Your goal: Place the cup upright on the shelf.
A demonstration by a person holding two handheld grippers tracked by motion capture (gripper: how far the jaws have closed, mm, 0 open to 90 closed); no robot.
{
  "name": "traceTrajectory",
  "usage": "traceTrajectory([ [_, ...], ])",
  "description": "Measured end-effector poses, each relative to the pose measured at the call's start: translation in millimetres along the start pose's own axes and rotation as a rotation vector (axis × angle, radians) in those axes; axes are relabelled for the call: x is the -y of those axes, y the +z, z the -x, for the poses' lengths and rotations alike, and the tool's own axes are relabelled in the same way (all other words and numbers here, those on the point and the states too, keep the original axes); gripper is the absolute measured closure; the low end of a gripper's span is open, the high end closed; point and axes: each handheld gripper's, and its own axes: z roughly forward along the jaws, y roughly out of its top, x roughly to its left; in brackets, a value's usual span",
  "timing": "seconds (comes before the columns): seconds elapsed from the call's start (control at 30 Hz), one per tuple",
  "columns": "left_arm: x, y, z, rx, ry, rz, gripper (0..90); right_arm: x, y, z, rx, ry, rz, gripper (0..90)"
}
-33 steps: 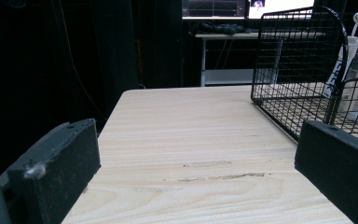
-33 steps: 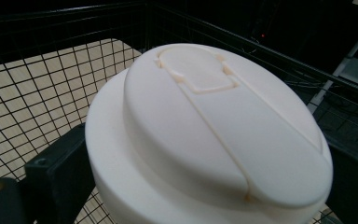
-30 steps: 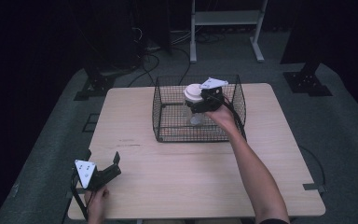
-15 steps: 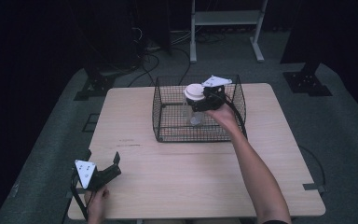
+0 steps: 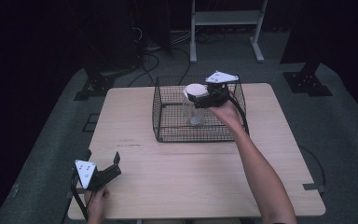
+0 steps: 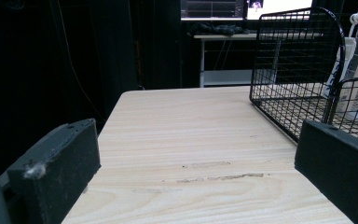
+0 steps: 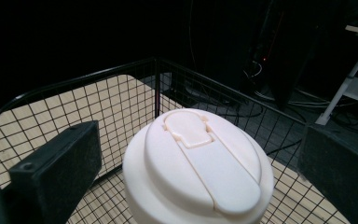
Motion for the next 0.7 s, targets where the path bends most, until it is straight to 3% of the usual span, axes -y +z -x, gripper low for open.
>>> traceTrajectory([
  [0.7,0.1,-0.2,0.6,0.003,0.003,0.001,0.0,-14.3,-38.4,2.8,0.001,-0.002,0.026,0.0],
])
